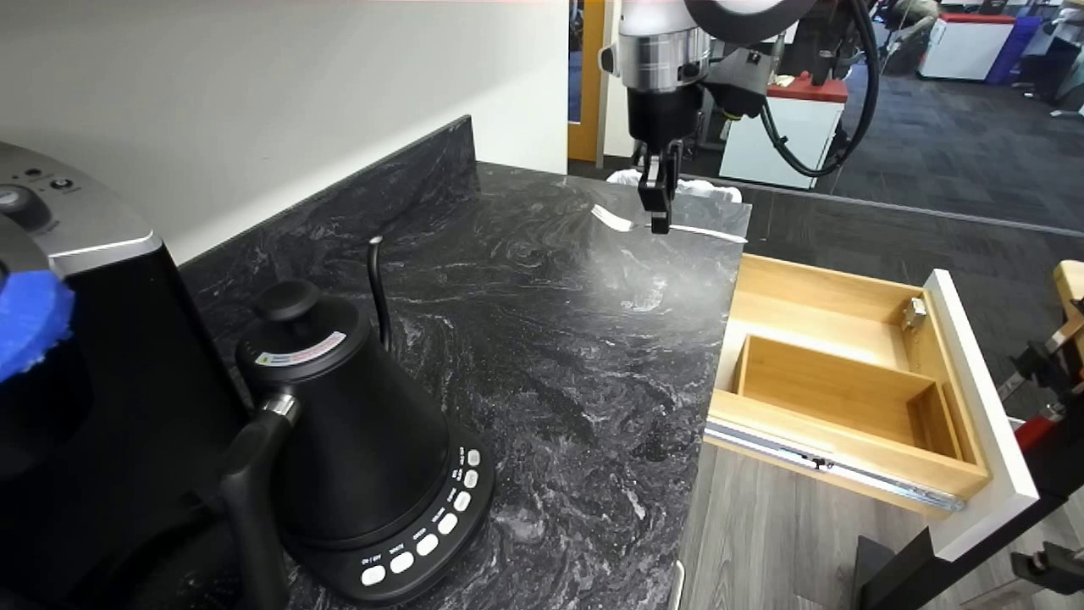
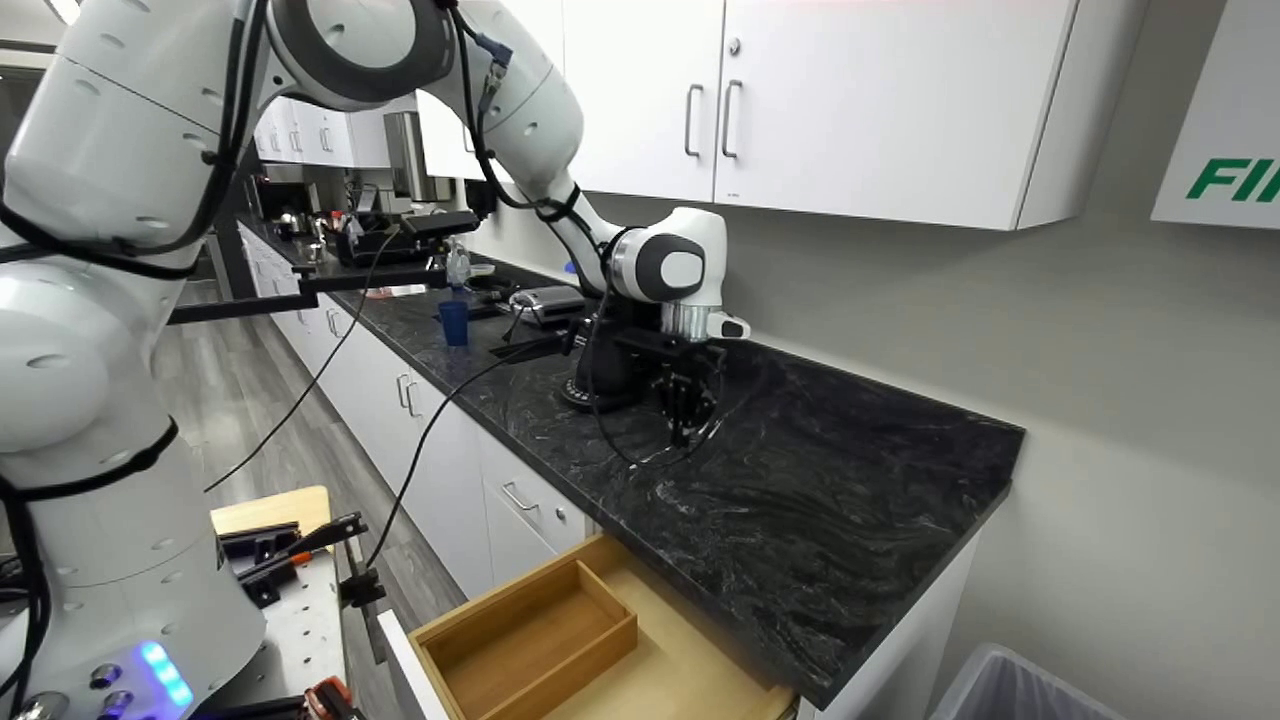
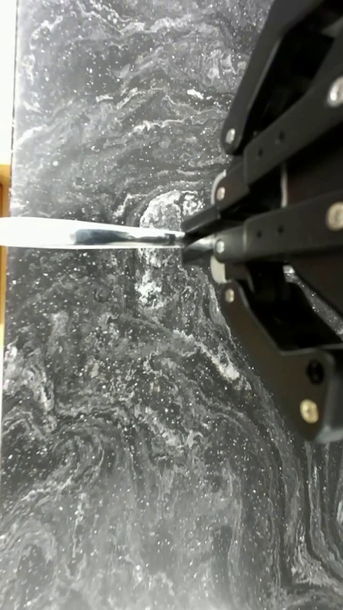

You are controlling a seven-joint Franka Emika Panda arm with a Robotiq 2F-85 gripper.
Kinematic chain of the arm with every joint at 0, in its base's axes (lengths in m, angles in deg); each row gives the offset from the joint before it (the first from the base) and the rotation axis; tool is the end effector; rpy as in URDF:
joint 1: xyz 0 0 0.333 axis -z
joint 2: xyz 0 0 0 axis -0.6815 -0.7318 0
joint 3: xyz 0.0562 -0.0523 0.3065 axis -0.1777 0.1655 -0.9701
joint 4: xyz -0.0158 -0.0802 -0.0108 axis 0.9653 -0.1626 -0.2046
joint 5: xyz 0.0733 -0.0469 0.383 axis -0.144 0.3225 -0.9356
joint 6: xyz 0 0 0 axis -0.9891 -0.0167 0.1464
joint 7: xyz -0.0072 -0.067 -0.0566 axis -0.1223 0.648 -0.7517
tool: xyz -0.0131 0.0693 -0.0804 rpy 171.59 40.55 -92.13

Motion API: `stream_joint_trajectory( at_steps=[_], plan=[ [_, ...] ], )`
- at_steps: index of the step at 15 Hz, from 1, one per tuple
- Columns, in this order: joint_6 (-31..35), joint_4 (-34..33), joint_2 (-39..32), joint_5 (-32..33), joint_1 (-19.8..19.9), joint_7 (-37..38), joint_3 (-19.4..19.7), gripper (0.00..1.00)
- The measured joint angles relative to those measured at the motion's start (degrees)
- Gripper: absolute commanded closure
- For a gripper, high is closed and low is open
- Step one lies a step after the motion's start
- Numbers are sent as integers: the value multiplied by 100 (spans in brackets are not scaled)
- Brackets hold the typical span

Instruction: Put the fork into the open drawer.

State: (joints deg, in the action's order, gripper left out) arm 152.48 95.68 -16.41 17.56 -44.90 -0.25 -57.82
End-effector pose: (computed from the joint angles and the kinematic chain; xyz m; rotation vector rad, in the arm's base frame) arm 0.6378 0.0234 0.2334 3.0465 0.2734 -0.1256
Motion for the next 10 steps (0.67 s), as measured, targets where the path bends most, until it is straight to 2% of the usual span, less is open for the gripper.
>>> stream_joint_trajectory(
  at_steps=[10],
  plan=[
    [-9,747,730,-42,49,36,117,95]
  ],
)
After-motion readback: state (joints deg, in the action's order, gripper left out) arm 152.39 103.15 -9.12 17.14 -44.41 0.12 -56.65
